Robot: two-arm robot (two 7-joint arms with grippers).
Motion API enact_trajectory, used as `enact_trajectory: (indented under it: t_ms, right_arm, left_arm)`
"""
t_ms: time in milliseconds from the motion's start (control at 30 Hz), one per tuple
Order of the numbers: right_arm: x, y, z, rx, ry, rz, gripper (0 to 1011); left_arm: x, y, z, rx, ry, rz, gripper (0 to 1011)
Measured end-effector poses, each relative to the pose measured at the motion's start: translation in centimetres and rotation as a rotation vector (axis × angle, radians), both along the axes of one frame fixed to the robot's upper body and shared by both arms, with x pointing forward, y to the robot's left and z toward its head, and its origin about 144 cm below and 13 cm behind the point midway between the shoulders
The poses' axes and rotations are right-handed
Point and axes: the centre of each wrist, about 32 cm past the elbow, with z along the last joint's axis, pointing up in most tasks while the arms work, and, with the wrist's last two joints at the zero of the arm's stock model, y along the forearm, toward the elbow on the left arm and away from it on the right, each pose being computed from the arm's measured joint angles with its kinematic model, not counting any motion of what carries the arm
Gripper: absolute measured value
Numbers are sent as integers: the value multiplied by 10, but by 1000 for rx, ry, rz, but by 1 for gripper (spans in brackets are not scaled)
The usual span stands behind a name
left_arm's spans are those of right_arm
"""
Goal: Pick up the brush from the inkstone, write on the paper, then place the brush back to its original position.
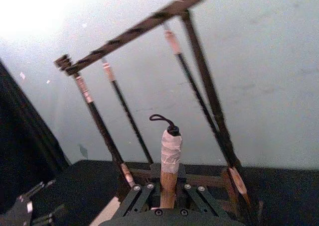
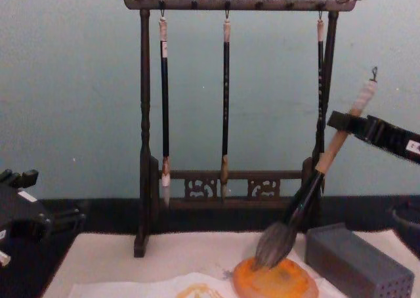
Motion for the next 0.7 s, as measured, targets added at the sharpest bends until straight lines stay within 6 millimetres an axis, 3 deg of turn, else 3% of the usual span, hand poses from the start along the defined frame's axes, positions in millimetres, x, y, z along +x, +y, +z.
enact_trajectory:
  t_ms: [700]
  right_arm:
    - [-19, 19, 17, -185, -195, 167, 169]
  left_arm:
    - [0, 0, 0, 0, 0, 0, 1001]
